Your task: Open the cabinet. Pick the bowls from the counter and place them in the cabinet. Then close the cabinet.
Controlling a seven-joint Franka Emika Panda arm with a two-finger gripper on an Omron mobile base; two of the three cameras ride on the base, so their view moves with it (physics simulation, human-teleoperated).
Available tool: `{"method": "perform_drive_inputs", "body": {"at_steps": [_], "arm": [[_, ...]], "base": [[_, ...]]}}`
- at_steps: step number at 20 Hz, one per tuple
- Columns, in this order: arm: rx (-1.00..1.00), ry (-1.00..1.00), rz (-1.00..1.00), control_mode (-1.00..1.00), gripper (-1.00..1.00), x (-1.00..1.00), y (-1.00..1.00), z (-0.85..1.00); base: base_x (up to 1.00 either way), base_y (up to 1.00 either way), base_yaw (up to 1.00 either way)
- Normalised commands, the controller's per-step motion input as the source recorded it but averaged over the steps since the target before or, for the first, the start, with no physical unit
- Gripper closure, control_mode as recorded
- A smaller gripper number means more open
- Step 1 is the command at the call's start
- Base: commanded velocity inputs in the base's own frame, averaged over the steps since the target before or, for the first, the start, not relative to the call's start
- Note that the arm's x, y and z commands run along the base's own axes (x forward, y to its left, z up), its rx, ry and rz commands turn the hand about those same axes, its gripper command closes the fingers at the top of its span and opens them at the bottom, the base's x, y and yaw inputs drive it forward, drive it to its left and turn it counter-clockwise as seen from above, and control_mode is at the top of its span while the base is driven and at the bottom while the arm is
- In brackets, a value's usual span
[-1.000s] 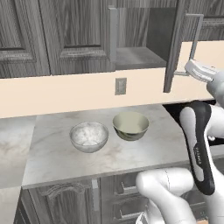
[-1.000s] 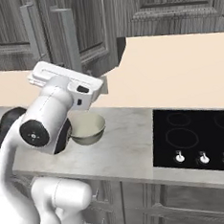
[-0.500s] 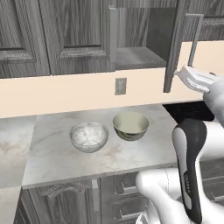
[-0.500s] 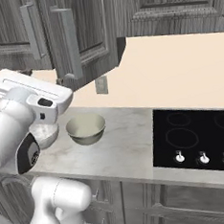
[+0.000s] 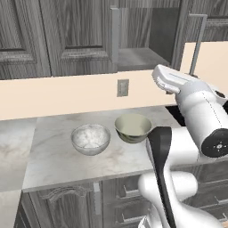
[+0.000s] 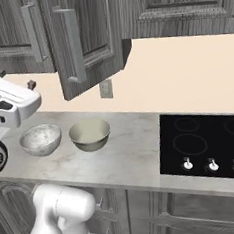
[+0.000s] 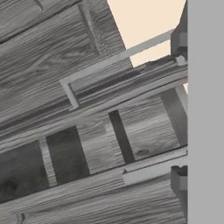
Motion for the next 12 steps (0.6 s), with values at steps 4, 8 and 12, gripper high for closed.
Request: {"method": "perform_drive_inputs", "body": {"at_steps": [4, 8, 12], "arm": [[0.05, 0.00, -0.17, -1.00, -1.00, 0.03, 0.06, -0.08], [0.04, 0.00, -0.16, -1.00, -1.00, 0.19, 0.19, -0.11], [0.03, -0.03, -0.14, -1.00, -1.00, 0.22, 0.26, -0.11]], "base": [[0.00, 0.00, 0.00], [0.00, 0.00, 0.00], [0.00, 0.00, 0.00]]}}
